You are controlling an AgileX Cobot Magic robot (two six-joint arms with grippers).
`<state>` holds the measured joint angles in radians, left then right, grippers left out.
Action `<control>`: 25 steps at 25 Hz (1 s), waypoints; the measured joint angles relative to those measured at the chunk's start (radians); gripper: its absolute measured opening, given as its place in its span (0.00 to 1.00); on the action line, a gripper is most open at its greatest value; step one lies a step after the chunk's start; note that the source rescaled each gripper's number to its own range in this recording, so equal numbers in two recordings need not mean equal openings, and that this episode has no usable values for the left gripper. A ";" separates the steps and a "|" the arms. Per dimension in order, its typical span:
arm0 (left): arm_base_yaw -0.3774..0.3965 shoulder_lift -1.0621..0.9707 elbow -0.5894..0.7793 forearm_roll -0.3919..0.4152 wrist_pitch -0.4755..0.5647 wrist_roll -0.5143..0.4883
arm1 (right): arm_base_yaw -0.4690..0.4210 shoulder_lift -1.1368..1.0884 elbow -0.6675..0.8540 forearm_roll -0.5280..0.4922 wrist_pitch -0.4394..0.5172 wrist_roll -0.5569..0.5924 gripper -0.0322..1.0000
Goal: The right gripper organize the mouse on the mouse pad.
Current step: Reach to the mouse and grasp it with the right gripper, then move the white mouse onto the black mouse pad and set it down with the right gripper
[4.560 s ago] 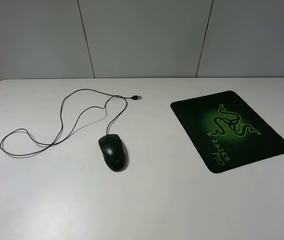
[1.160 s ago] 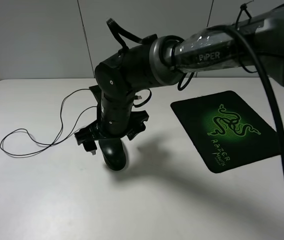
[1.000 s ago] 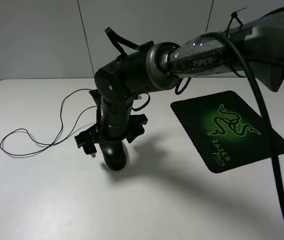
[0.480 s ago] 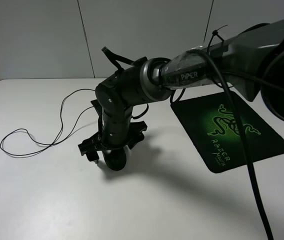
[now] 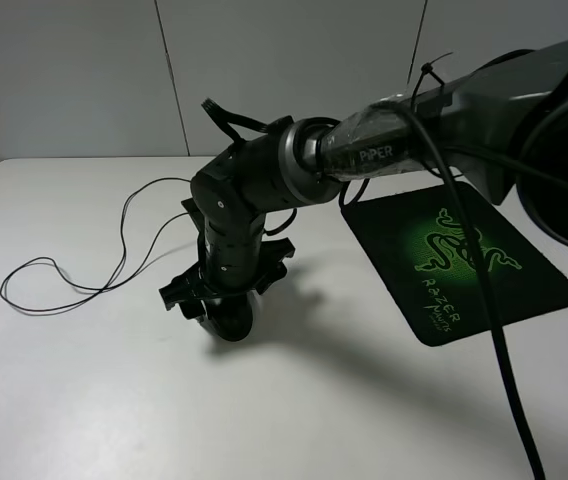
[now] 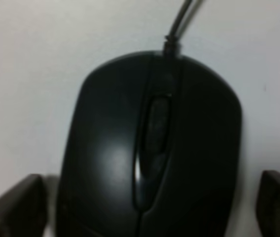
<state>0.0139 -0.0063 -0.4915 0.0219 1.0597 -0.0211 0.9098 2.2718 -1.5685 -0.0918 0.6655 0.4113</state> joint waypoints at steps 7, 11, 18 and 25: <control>0.000 0.000 0.000 0.000 0.000 0.000 | 0.000 0.001 0.000 -0.008 0.003 0.003 0.03; 0.000 0.000 0.000 0.000 0.000 0.000 | 0.000 0.001 0.000 -0.008 0.010 0.003 0.03; 0.000 0.000 0.000 0.000 0.000 0.000 | 0.000 -0.005 0.000 -0.007 0.026 0.008 0.03; 0.000 0.000 0.000 0.000 0.000 0.000 | 0.000 -0.063 0.000 -0.007 0.053 0.018 0.03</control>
<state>0.0139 -0.0063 -0.4915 0.0219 1.0597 -0.0211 0.9098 2.2088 -1.5685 -0.0989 0.7187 0.4288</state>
